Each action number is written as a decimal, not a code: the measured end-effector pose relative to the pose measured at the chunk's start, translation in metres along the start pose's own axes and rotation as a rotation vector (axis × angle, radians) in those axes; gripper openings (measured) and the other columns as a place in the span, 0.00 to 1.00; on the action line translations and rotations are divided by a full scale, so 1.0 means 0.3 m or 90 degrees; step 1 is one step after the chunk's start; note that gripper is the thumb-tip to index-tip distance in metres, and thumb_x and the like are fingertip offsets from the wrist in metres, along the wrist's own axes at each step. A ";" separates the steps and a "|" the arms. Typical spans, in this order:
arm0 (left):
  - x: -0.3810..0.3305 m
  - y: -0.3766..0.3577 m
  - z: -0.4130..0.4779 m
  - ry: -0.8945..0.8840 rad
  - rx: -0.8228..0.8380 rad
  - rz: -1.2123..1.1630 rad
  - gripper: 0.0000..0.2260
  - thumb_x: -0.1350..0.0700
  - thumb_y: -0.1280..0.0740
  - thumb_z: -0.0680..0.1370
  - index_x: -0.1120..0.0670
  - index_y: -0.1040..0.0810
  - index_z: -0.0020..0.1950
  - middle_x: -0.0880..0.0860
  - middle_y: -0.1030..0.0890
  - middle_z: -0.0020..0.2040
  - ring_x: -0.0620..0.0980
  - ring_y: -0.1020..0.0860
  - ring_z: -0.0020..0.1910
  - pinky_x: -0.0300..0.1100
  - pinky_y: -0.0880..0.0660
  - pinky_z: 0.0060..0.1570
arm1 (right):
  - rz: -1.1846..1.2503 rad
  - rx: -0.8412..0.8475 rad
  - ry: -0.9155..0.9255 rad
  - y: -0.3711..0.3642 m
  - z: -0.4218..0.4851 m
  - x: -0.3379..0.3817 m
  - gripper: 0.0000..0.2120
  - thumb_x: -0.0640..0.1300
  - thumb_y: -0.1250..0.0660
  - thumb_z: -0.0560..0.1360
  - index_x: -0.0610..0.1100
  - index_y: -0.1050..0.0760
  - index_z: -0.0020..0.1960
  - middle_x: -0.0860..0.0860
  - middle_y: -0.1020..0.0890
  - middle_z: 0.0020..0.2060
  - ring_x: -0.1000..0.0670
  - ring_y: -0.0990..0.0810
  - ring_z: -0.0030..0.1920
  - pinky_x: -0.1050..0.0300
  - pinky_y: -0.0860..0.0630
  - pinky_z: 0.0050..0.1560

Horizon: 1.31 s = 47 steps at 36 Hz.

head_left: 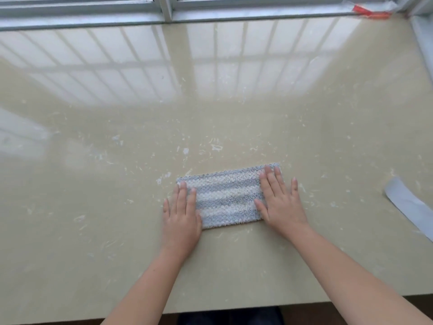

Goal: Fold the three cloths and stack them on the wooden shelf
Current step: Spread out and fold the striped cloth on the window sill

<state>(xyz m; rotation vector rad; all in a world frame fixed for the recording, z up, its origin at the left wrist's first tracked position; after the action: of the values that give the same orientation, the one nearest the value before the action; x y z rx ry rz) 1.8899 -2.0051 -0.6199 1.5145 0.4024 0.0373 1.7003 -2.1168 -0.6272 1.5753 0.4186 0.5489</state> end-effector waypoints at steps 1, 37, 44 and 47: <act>-0.027 0.028 0.001 -0.025 -0.029 -0.015 0.20 0.57 0.45 0.73 0.59 0.32 0.64 0.61 0.27 0.65 0.58 0.34 0.66 0.55 0.29 0.58 | 0.013 -0.014 0.015 0.031 0.008 0.027 0.27 0.54 0.58 0.80 0.38 0.42 0.72 0.43 0.39 0.73 0.49 0.57 0.76 0.38 0.48 0.68; -0.211 -0.013 0.269 -0.079 0.185 0.044 0.22 0.61 0.47 0.72 0.61 0.24 0.63 0.59 0.28 0.68 0.58 0.29 0.67 0.59 0.33 0.62 | 0.116 -0.100 -0.057 0.134 0.147 0.184 0.14 0.43 0.45 0.69 0.40 0.23 0.47 0.45 0.21 0.43 0.43 0.21 0.41 0.53 0.30 0.43; -0.150 -0.112 0.304 -0.007 0.267 0.059 0.25 0.51 0.63 0.78 0.56 0.67 0.72 0.52 0.68 0.72 0.49 0.70 0.70 0.52 0.66 0.68 | 0.076 0.035 -0.045 0.036 0.300 0.233 0.23 0.45 0.48 0.72 0.40 0.24 0.61 0.44 0.23 0.63 0.43 0.25 0.63 0.36 0.28 0.57; -0.134 -0.133 0.309 0.001 0.247 0.048 0.26 0.50 0.72 0.72 0.54 0.71 0.70 0.50 0.71 0.71 0.48 0.73 0.68 0.52 0.66 0.69 | 0.063 0.100 -0.032 -0.033 0.309 0.231 0.26 0.47 0.51 0.74 0.42 0.28 0.67 0.47 0.29 0.68 0.44 0.30 0.68 0.37 0.37 0.64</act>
<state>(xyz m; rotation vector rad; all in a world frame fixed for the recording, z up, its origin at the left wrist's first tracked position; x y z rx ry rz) 1.8694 -2.1077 -0.6489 1.9121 0.3663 0.0207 1.8108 -2.1520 -0.6335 1.7644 0.3540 0.5614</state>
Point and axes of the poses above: each hand's wrist, its own z-axis towards the middle knuckle, its own y-axis out of the back of the hand, x = y × z, the point moved 8 cm from there along z, towards the middle knuckle
